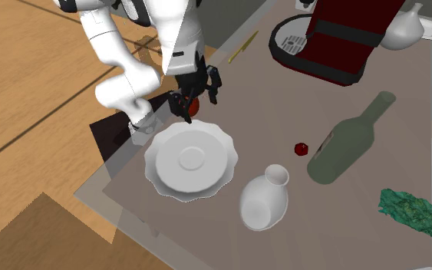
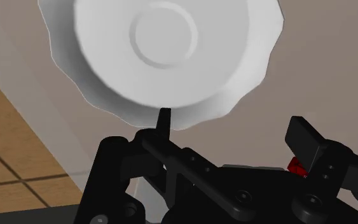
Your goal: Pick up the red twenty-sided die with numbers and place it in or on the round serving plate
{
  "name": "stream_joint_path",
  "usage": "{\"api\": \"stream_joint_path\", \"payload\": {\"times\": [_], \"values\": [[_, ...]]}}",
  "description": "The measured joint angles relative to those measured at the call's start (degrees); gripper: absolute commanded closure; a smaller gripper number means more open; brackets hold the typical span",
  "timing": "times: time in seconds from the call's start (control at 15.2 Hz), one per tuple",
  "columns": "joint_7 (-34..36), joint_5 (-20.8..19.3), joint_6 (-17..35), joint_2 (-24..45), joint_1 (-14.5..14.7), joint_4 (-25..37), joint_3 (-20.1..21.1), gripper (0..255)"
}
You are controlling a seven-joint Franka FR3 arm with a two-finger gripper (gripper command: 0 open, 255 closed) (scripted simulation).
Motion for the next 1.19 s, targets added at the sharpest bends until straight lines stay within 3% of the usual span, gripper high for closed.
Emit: {"api": "stream_joint_path", "payload": {"times": [0.59, 1.19], "values": [[8.3, -2.2, 4.0, 17.6, 0.6, 10.8, 9.0, 0], [18.5, -10.9, 3.5, 39.2, 3.3, 28.1, 16.3, 0]]}}
